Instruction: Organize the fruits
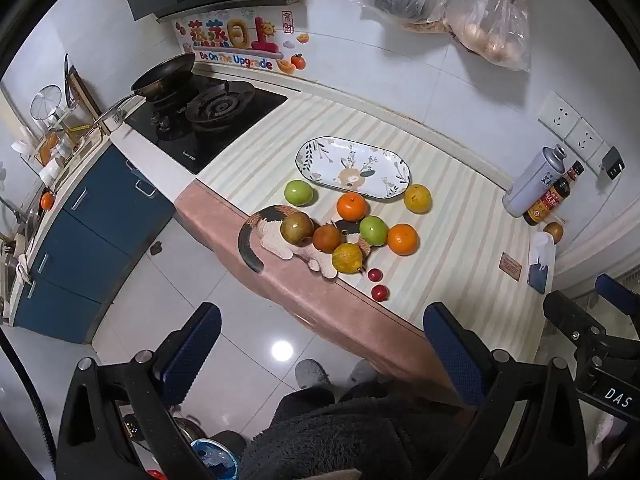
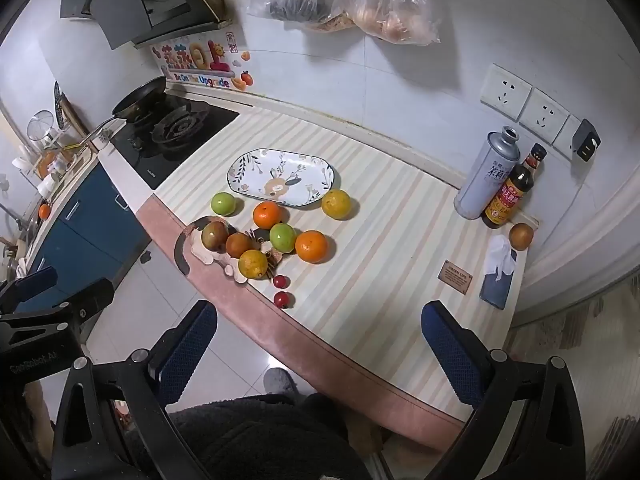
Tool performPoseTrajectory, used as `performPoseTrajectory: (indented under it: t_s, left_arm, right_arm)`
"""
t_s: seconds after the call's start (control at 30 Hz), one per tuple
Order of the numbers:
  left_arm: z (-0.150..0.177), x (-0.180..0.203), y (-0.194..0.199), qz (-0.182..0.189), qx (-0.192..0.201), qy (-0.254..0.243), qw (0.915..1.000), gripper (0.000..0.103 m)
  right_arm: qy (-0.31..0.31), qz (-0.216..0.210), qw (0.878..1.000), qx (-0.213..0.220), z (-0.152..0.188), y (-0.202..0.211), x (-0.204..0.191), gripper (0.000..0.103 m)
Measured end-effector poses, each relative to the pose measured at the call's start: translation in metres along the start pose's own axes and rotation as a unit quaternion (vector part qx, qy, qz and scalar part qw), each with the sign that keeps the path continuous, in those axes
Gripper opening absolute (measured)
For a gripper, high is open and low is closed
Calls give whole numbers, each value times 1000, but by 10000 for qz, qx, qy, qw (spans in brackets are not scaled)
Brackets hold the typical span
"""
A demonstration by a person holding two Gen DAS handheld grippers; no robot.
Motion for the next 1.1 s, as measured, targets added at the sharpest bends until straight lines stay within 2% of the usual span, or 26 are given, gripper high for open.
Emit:
performPoseTrajectory:
  t_s: [1.1]
  left_arm:
    - [-1, 5, 3, 7, 25, 14, 10000, 103]
  right_arm:
    - [7, 13, 10000, 78, 0, -2, 2, 103]
Point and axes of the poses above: each gripper's, at about its wrist camera, not at the fingertips, and y roughly against the way its jaws point, x to its right, z to its underside, the point moved 3 cm from there along -y, roughly the way its jaws point, and after that the axes turned 10 degrees about z, right-handed, at the moved point
